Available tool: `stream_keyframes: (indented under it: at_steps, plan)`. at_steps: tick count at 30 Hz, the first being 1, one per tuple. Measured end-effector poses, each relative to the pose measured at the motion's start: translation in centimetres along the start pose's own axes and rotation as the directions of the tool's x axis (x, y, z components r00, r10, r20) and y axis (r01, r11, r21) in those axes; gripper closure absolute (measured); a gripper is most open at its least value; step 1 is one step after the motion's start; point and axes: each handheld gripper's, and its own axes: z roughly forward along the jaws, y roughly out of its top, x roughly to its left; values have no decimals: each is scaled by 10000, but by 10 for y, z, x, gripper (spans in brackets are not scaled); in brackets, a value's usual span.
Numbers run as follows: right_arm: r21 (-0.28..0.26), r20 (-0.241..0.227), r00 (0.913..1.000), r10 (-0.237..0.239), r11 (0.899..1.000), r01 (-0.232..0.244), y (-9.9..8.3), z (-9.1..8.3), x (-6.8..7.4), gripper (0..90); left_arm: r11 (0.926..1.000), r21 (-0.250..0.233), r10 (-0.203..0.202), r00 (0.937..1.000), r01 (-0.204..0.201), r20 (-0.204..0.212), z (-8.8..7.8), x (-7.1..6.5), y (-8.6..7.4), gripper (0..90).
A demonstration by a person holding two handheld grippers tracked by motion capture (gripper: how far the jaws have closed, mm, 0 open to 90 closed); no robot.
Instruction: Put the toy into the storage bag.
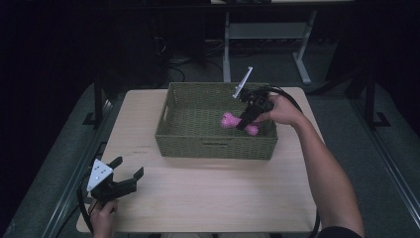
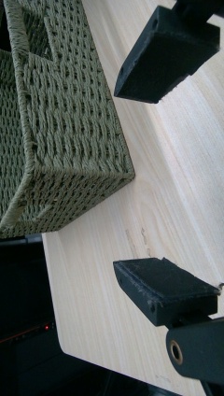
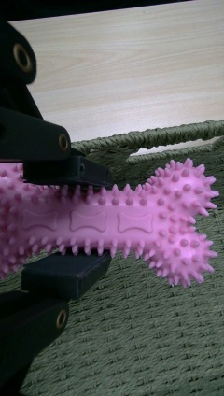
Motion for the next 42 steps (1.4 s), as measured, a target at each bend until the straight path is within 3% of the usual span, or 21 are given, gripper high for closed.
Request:
stream_keyframes:
  at_steps: [31,35,42]
  plan:
    - [127,-137,9997,187,9997,-185,-1,19,-9,581,10000,-63,-14,10000,15,20,-1,0,0,138]
    - [-11,-221,9992,345,9994,-346,-6,22,-12,582,10000,-60,17,10000,-17,15,-1,0,0,138]
    - [195,-247,9985,491,9986,-486,-11,30,-14,582,10000,-58,7,10000,-7,29,-1,-1,0,138]
